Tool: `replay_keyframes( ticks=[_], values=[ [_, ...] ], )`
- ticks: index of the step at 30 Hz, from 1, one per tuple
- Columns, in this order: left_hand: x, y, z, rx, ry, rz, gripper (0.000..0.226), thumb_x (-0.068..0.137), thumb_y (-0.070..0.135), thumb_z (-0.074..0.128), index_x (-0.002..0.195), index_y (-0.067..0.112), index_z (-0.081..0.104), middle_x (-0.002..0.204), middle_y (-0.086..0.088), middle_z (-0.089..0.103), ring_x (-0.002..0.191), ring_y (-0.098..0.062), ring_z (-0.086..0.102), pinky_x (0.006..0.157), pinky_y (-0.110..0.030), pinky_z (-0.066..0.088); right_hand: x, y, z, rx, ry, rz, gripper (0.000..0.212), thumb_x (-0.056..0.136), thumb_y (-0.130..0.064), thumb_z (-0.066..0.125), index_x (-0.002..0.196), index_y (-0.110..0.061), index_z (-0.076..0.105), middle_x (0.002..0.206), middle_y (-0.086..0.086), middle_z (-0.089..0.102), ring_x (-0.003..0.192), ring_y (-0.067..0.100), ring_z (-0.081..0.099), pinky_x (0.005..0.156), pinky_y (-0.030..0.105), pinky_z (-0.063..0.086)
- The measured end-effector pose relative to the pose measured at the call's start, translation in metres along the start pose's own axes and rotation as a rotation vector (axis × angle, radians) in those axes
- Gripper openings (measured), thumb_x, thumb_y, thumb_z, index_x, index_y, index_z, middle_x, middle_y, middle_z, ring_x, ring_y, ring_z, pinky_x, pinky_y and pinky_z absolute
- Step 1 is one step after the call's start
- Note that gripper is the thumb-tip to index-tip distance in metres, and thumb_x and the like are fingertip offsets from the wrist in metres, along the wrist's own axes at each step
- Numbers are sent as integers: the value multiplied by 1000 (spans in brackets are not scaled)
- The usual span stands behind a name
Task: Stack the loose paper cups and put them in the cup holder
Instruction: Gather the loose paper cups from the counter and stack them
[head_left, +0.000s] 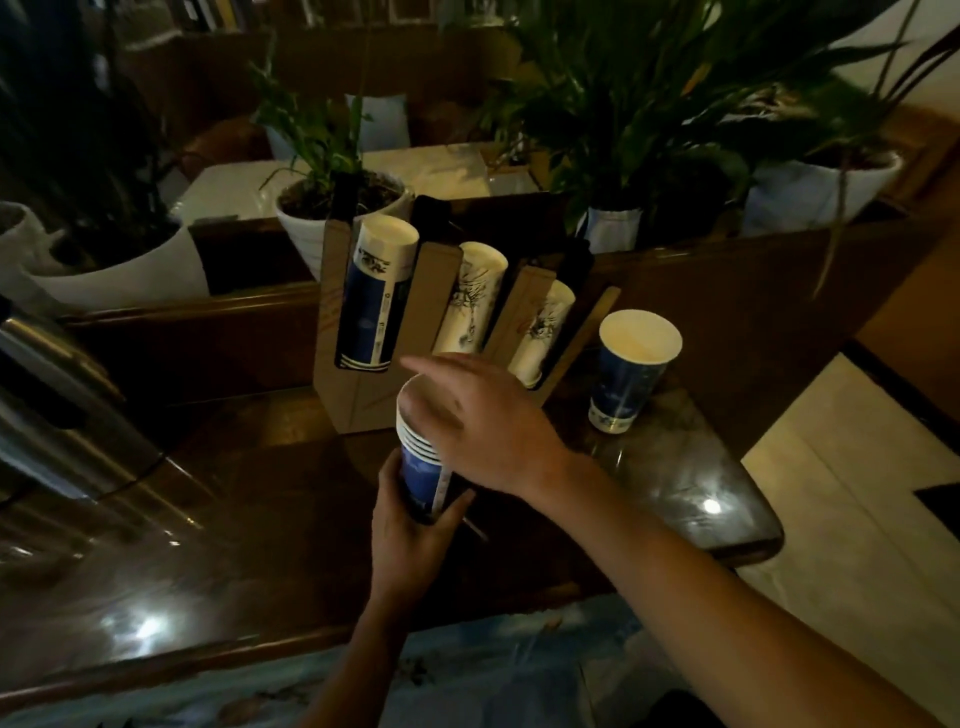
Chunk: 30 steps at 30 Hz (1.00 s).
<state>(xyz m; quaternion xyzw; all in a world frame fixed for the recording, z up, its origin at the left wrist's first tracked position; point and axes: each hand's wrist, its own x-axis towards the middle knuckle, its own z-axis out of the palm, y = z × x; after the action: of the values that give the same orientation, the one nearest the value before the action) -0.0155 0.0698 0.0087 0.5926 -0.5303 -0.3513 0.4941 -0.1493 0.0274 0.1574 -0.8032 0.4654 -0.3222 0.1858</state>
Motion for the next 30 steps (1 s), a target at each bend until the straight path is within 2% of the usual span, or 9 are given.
replay_keyframes(
  ticks=[3,6,9,11,14,19,23,27,30],
  values=[
    [0,0,0,-1,18,8,77,62,58,82,122,72,34,121,29,58,111,16,58,81,-5,51,-14,23,-30,16,214,13,45,101,-44,50,139,-20,56,134,2,63,123,13,56,96,38,51],
    [1,-3,-3,-21,-7,-23,85,61,59,81,133,58,36,123,30,55,110,22,53,84,-7,48,-32,59,-61,-33,436,115,42,98,-41,51,134,-22,57,130,0,62,123,15,54,97,37,48],
    [6,-3,-2,-51,-33,-14,87,61,58,80,136,56,35,119,42,54,109,26,51,75,-3,48,-49,96,-82,-217,531,280,46,91,-46,53,130,-23,58,132,4,57,125,26,46,95,27,41],
    [6,-1,-1,-57,-45,-9,82,61,56,80,131,61,37,118,47,53,110,25,52,74,-3,50,-51,112,-89,-349,536,365,54,87,-52,60,132,-23,55,138,11,49,129,34,39,97,38,42],
    [5,1,-2,-49,-48,-2,78,61,57,81,122,72,35,119,47,54,111,21,55,75,-1,49,-41,121,-95,-434,445,485,82,77,-75,57,140,-24,45,144,16,42,133,39,35,100,54,44],
    [6,1,-1,-23,-53,23,79,61,60,80,124,73,34,120,46,54,113,21,54,74,0,49,-11,122,-107,-535,217,639,113,63,-95,47,148,-22,35,144,19,43,132,40,39,98,55,42],
    [7,-1,-2,-5,-49,35,79,61,60,80,125,72,34,122,44,54,115,19,54,77,-5,49,-1,124,-112,-627,80,627,95,76,-77,62,149,-23,33,140,21,49,127,42,47,99,55,41],
    [8,-2,-2,-5,-58,38,79,62,59,80,126,70,35,122,44,54,114,20,54,76,-1,49,-5,128,-125,-412,-105,556,85,78,-46,75,150,-31,32,141,12,44,130,37,43,103,53,41],
    [7,-2,-1,-13,-60,54,79,64,57,80,128,68,35,123,43,55,114,20,54,78,1,48,-12,131,-131,-275,-230,501,87,79,-25,76,152,-35,29,154,3,35,142,30,28,106,50,40]
  ],
)
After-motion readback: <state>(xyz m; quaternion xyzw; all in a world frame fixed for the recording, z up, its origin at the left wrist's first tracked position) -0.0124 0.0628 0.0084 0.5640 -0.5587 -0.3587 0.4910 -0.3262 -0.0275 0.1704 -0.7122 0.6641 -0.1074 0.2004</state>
